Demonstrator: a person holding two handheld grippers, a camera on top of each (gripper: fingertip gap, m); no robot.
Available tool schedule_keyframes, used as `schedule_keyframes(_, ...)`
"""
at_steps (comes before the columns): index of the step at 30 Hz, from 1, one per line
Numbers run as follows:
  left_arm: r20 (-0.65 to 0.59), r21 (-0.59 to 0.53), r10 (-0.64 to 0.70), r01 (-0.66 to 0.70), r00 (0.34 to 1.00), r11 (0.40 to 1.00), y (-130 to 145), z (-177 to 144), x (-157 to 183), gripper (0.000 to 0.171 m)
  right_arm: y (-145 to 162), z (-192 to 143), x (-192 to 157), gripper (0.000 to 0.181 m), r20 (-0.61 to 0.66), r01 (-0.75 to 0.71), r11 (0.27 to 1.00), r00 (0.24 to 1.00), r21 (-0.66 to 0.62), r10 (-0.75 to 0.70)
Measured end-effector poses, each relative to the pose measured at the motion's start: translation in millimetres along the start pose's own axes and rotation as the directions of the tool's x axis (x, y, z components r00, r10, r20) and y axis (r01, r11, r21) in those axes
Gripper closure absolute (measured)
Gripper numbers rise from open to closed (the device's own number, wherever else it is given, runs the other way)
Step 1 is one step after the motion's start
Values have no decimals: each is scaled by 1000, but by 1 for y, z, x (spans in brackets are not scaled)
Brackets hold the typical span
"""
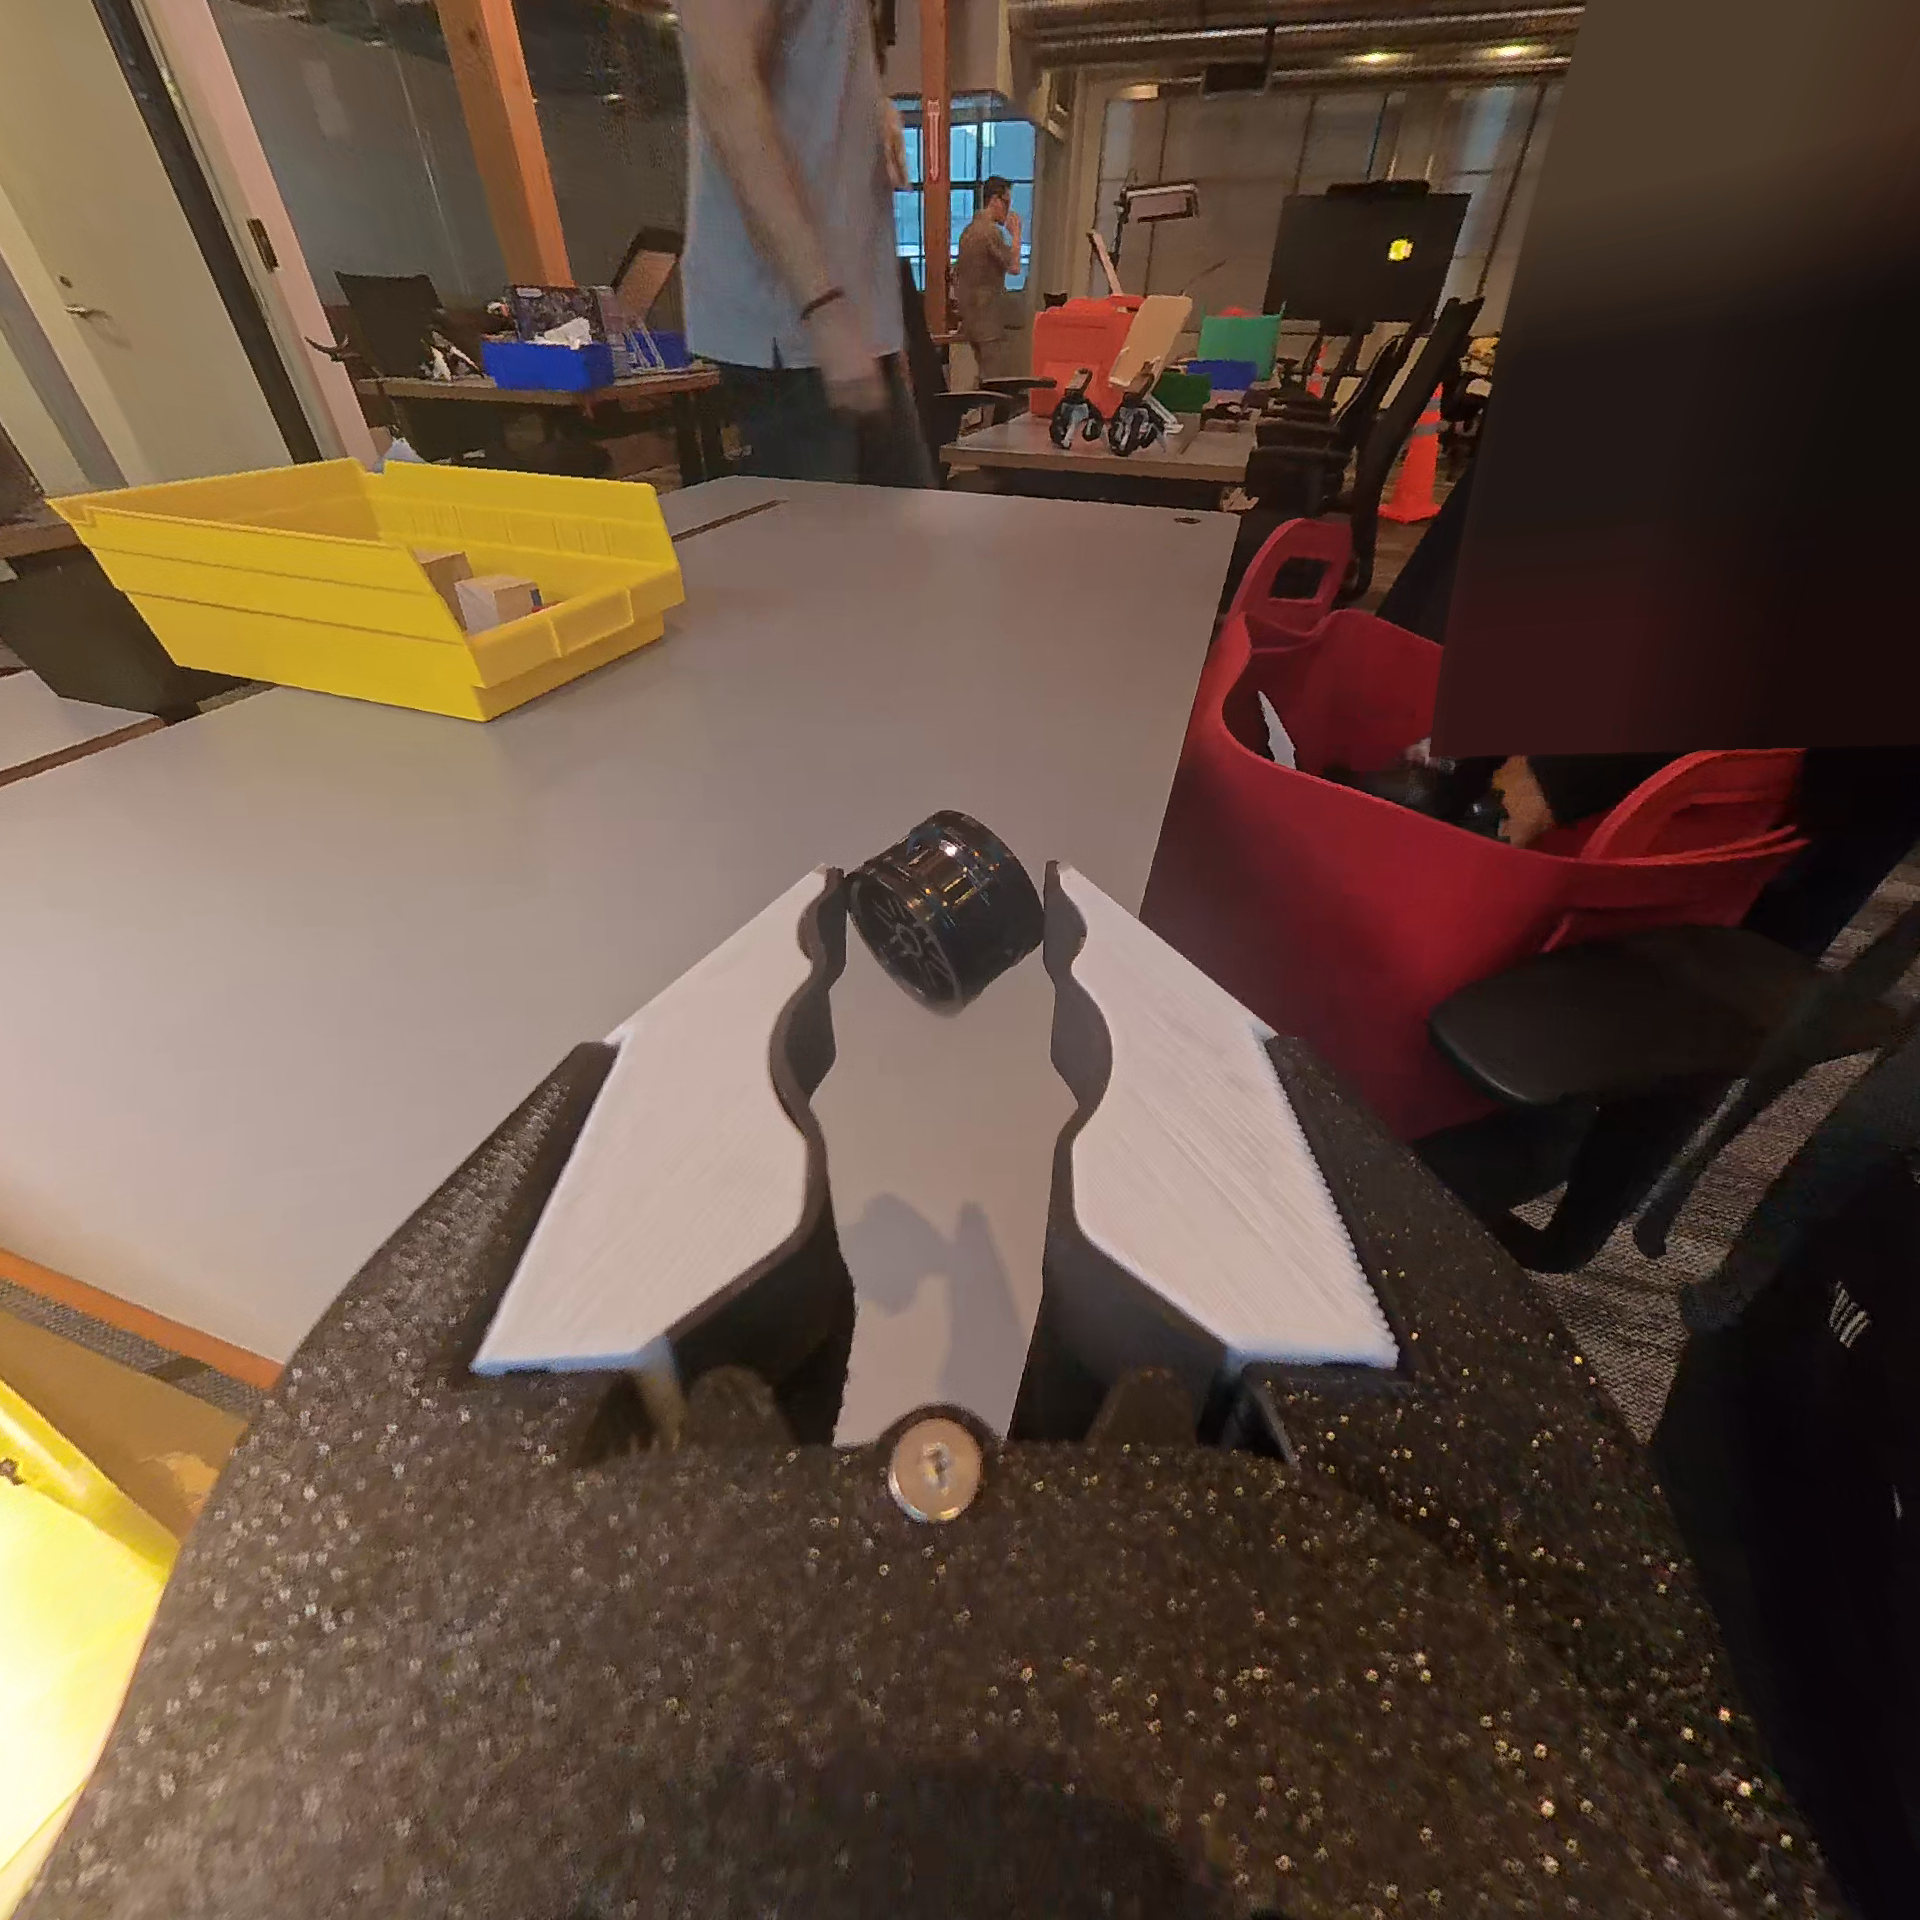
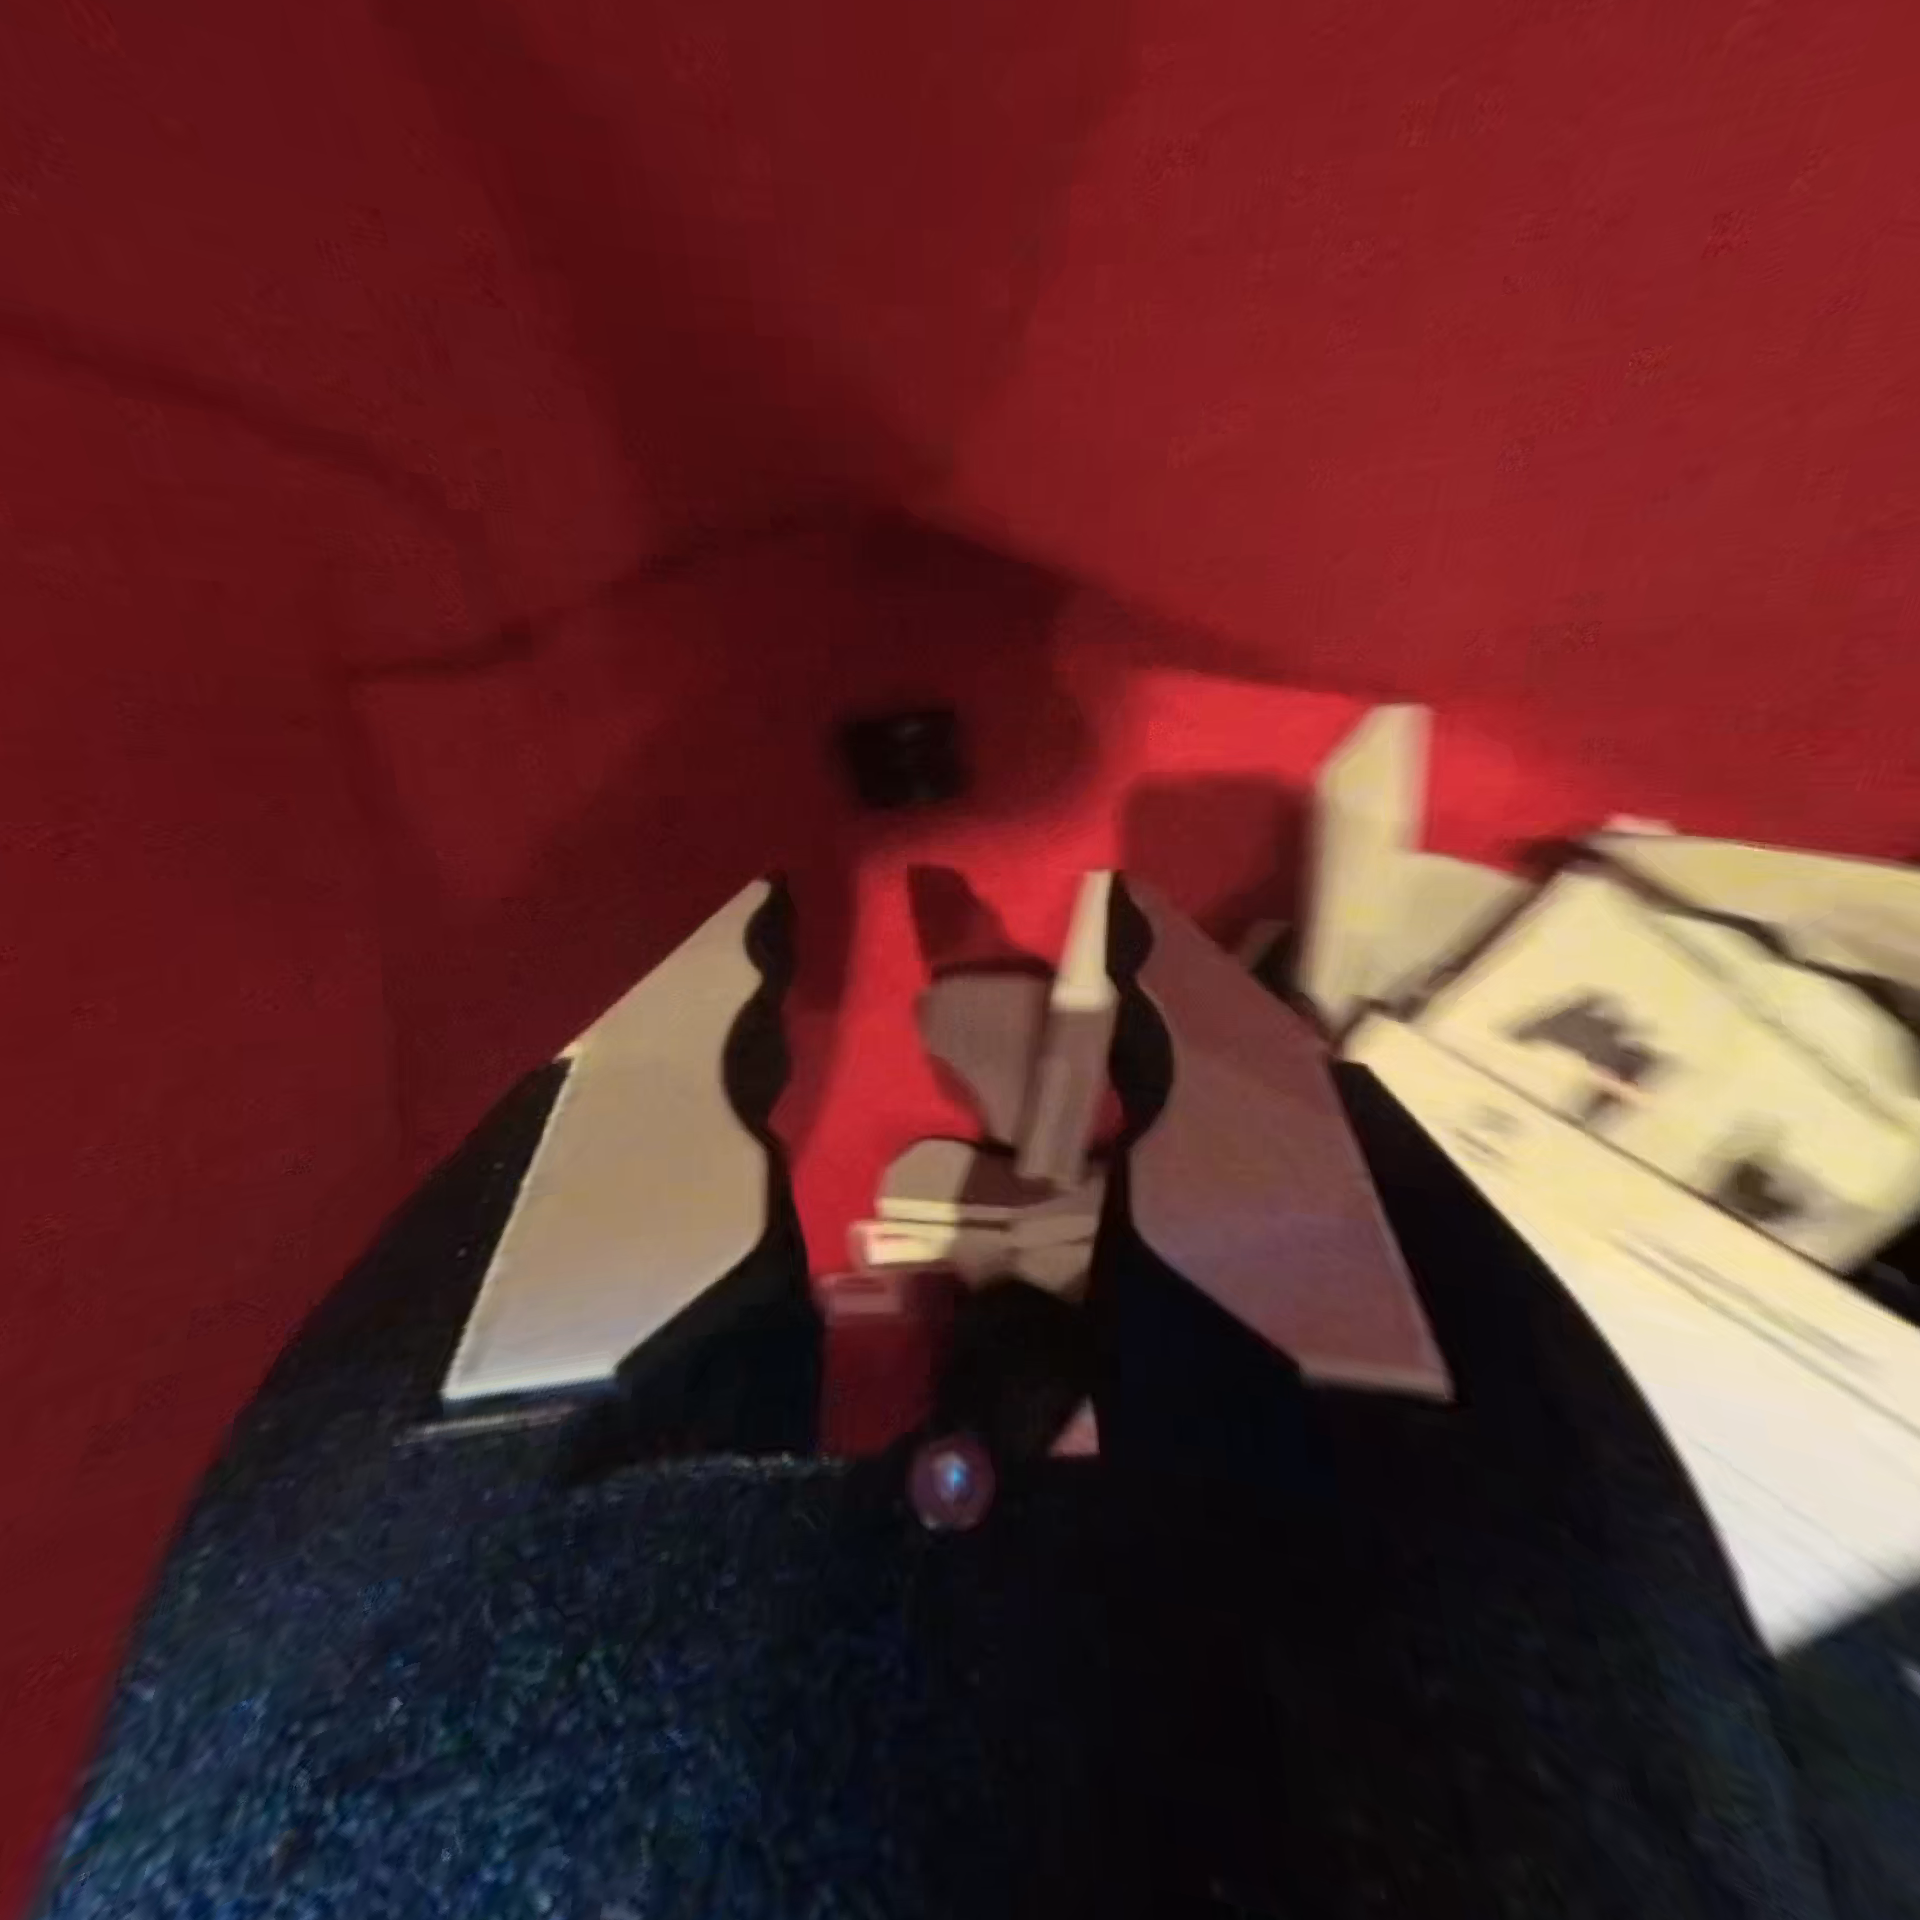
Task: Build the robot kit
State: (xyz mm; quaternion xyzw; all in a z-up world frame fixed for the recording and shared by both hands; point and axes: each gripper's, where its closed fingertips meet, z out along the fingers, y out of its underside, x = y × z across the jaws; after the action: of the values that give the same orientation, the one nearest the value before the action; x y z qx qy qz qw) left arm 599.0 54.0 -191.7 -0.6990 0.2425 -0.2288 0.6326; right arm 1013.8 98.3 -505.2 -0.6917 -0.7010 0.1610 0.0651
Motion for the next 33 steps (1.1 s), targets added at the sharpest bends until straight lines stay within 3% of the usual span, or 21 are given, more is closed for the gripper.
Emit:
schedule_keyframes(3,-1,-2,1,-1,1000,1000,2,3,0,134,18,45,-30,108,72,61,996,996,-65,-57)
schedule_keyframes(5,-4,-7,-8,8,1000,1000,5,5,-1,134,13,61,-38,116,86,41,999,996,-34,-38)
schedule_keyframes(7,-4,-13,-13,13,1000,1000,7,8,-2,134,11,61,-27,118,29,29,999,999,-22,-28)
schedule_keyframes(9,-10,-22,-22,22,1000,1000,10,11,-2,134,4,60,-28,126,57,-32,999,998,36,30)
schedule_keyframes(17,-6,-31,-25,25,1000,999,14,13,-2,134,-3,59,-6,124,-34,-58,994,998,93,61)
schedule_keyframes(21,10,-13,-12,12,1000,1000,10,4,0,134,-4,71,-9,152,-64,4,997,998,81,1)
schedule_keyframes(22,18,-6,-5,5,1000,1000,8,0,1,134,-6,69,-8,176,-69,-9,996,998,92,15)
schedule_keyframes(33,99,98,39,-49,994,994,-11,-75,11,134,-8,-12,20,176,-233,-142,970,954,196,187)
